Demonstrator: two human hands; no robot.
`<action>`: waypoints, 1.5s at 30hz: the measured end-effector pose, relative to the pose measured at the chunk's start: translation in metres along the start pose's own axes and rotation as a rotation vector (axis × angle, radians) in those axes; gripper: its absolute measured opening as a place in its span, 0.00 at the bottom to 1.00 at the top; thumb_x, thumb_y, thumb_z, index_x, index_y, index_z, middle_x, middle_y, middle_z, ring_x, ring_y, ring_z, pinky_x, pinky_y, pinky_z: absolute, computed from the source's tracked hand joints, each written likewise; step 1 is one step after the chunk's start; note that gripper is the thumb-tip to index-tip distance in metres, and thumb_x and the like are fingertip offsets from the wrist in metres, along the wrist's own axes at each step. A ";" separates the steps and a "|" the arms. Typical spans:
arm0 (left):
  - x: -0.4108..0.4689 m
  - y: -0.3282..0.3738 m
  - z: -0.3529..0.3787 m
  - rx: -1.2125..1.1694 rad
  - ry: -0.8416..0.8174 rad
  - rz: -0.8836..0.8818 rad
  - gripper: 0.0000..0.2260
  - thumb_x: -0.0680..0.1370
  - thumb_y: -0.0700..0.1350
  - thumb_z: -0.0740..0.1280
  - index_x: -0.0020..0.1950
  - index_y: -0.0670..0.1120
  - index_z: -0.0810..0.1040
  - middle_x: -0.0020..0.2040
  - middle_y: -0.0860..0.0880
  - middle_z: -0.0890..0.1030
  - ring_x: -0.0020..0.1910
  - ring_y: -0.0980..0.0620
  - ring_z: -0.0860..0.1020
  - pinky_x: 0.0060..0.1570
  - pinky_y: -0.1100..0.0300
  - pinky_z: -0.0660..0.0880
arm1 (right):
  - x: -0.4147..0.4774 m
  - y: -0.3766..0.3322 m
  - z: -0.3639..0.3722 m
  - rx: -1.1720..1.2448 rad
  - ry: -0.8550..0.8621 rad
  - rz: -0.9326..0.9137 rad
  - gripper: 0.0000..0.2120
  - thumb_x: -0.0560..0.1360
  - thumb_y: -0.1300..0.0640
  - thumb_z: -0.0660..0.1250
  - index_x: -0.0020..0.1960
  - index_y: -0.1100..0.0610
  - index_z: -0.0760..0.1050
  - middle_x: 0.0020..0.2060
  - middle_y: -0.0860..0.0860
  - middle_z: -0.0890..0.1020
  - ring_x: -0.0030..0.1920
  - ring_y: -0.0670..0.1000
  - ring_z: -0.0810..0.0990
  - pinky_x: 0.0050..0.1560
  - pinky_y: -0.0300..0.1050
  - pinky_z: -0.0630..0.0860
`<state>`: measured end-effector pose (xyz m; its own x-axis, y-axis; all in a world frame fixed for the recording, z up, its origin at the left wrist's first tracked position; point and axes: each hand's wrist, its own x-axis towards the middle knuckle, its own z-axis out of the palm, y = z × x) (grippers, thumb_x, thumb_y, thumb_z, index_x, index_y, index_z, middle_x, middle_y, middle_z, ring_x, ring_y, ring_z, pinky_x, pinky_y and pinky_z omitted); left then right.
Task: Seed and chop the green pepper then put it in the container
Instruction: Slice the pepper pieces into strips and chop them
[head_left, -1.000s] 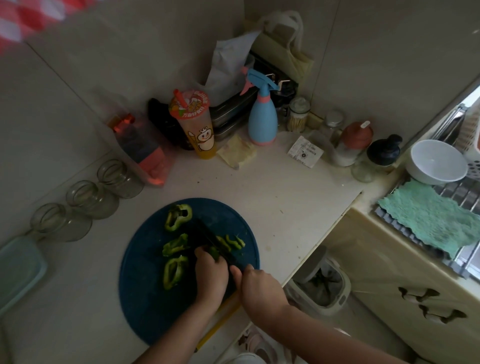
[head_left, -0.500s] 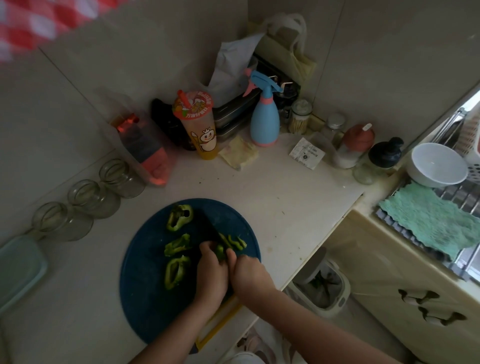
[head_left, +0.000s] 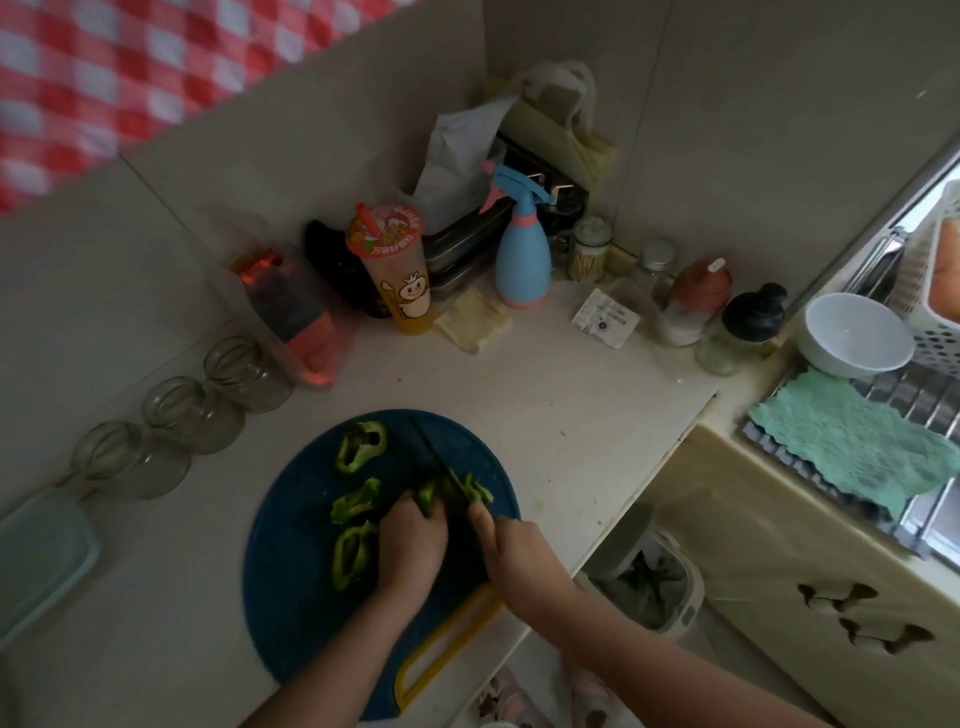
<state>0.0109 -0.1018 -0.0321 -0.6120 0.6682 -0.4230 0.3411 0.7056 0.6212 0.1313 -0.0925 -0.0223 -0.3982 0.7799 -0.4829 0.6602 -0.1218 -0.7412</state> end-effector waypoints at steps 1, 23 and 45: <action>0.001 0.000 0.000 0.011 -0.002 0.007 0.09 0.78 0.43 0.60 0.44 0.40 0.77 0.41 0.42 0.81 0.43 0.42 0.79 0.41 0.56 0.71 | -0.003 0.002 0.003 -0.018 0.011 -0.017 0.25 0.80 0.41 0.48 0.35 0.56 0.67 0.29 0.50 0.71 0.29 0.48 0.69 0.38 0.45 0.69; -0.004 -0.003 0.006 0.180 0.059 0.094 0.08 0.77 0.42 0.61 0.48 0.41 0.78 0.44 0.42 0.81 0.44 0.42 0.79 0.43 0.53 0.76 | -0.016 0.011 0.017 -0.155 0.031 -0.007 0.24 0.80 0.39 0.46 0.46 0.56 0.70 0.40 0.54 0.78 0.42 0.57 0.78 0.45 0.51 0.75; 0.008 -0.008 0.008 0.246 0.024 0.131 0.06 0.77 0.43 0.61 0.44 0.42 0.76 0.42 0.43 0.80 0.42 0.43 0.79 0.38 0.57 0.71 | 0.007 0.000 0.016 -0.075 -0.040 0.069 0.26 0.81 0.40 0.45 0.32 0.53 0.65 0.27 0.49 0.70 0.29 0.49 0.69 0.42 0.48 0.71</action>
<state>0.0092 -0.1005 -0.0455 -0.5672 0.7538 -0.3316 0.5797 0.6515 0.4894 0.1183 -0.0966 -0.0337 -0.3745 0.7458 -0.5509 0.7320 -0.1269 -0.6694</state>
